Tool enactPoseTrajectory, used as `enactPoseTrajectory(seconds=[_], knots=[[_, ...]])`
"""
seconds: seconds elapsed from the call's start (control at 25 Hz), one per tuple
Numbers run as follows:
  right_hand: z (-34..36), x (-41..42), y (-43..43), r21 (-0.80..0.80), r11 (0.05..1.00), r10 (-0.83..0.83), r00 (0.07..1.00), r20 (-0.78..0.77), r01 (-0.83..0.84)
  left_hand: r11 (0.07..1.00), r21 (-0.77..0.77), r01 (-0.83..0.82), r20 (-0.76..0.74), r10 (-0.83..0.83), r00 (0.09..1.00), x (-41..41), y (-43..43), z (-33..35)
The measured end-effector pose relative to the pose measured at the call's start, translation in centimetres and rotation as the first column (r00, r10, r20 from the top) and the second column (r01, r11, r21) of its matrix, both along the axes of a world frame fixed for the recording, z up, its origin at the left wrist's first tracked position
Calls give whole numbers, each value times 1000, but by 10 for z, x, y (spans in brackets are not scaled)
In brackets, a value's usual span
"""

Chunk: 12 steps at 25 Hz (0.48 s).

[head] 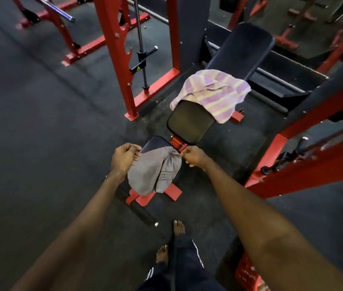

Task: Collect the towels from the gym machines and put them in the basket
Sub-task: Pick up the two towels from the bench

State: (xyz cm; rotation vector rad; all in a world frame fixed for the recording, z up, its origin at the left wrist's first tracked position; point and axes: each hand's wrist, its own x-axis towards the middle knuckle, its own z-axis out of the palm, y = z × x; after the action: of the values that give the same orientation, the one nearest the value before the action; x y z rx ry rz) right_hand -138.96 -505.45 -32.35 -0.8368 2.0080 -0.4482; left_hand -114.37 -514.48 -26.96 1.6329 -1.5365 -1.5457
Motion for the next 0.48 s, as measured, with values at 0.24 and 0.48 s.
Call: enactPoseTrajectory(seconds=[0.24,0.48], knots=[[-66,2,-94,68,982,180,977,-110,-173,996,2,-88,36,88,995,-10,-52,-36],[-171,15,-144,245,935,280,958,-67,-256,1000,19,-17,121,14,993,-38,-104,-102]])
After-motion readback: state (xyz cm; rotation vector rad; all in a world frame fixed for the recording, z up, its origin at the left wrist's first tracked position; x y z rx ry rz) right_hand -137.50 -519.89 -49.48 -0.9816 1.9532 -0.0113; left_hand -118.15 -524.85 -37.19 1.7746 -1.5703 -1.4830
